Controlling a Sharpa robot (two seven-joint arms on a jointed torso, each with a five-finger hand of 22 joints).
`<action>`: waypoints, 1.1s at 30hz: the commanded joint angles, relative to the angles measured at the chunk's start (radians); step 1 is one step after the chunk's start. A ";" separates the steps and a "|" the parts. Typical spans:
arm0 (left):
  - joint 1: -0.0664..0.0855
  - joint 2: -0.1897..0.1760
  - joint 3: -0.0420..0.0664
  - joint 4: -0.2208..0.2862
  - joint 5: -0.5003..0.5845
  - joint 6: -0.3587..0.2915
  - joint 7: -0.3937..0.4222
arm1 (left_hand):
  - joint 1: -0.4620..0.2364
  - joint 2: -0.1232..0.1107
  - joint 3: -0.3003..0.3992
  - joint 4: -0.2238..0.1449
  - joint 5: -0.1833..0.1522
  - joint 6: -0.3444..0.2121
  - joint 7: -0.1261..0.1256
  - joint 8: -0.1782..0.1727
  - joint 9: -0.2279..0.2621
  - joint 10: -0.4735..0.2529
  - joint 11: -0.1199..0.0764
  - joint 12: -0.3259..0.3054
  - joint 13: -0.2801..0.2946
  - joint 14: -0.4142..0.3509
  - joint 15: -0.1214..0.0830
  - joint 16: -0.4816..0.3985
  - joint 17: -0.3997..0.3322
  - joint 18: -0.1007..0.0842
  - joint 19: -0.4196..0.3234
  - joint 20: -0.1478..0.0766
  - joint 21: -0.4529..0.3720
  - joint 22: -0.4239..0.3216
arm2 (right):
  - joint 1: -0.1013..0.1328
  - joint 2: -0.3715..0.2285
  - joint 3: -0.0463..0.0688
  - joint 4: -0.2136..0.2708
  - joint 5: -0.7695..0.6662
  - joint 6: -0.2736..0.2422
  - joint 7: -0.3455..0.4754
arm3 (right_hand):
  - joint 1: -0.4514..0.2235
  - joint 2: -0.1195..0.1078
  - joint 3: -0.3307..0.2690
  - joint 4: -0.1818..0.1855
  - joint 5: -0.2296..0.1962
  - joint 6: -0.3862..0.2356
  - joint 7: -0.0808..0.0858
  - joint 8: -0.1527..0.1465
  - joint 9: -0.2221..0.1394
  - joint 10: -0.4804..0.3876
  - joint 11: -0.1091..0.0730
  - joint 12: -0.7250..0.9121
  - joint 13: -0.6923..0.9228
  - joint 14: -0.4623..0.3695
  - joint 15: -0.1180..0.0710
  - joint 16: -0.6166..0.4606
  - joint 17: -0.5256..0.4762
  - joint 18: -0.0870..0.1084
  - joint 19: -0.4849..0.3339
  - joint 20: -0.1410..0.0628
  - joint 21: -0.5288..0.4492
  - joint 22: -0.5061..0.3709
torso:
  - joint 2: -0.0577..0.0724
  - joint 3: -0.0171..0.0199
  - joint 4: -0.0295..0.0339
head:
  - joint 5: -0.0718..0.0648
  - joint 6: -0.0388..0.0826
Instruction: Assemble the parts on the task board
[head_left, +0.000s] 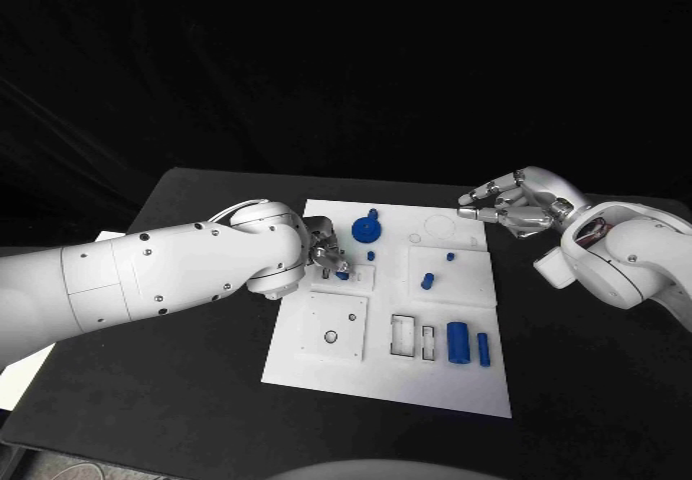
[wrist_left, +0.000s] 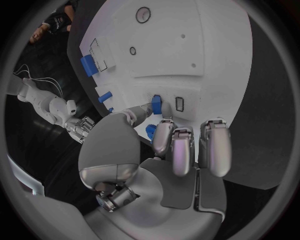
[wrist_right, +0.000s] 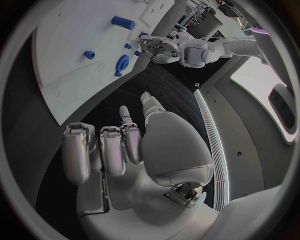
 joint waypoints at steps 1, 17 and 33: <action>-0.001 0.001 -0.001 -0.003 0.005 0.025 -0.093 | -0.024 -0.002 -0.009 0.001 0.001 0.047 -0.035 0.004 0.002 0.009 -0.002 0.008 0.004 0.105 -0.006 0.003 0.263 -0.014 0.055 -0.009 0.007 0.099 | -0.001 0.000 0.000 0.000 0.000 0.011 0.000 | 0.001 0.007 -0.006 0.000 -0.005 -0.003 0.000 0.006 0.002 -0.001 -0.006 -0.004 0.157 0.076 -0.007 -0.003 0.138 0.008 -0.006 0.002 -0.006 0.010 | 0.000 0.0006 -0.0002 | 0.000 0.000; -0.001 0.003 -0.001 -0.010 0.005 0.011 -0.093 | -0.078 -0.003 -0.100 0.050 0.002 0.070 -0.043 0.010 0.005 0.020 -0.009 0.020 0.017 0.105 -0.013 0.003 0.263 -0.019 0.062 -0.016 0.020 0.124 | -0.001 -0.002 0.000 0.005 0.000 0.013 0.000 | 0.001 0.007 -0.006 0.000 -0.005 -0.003 0.000 0.006 0.002 -0.003 -0.006 -0.006 0.156 0.076 -0.007 -0.004 0.138 0.009 -0.007 0.002 -0.007 0.008 | -0.001 0.0005 0.0003 | 0.004 -0.002; -0.001 0.005 -0.001 -0.024 0.015 0.012 -0.087 | -0.105 -0.013 -0.239 0.114 0.004 0.083 -0.047 0.015 0.009 0.025 -0.012 0.024 0.021 0.105 -0.016 0.003 0.263 -0.022 0.067 -0.019 0.028 0.140 | -0.001 -0.003 0.000 0.007 0.000 0.006 0.000 | 0.007 0.012 -0.010 -0.003 -0.033 -0.005 0.000 0.007 0.004 -0.007 -0.006 -0.013 0.152 0.073 -0.007 -0.011 0.128 0.010 -0.011 0.002 -0.012 0.000 | -0.001 0.0003 0.0000 | 0.004 -0.003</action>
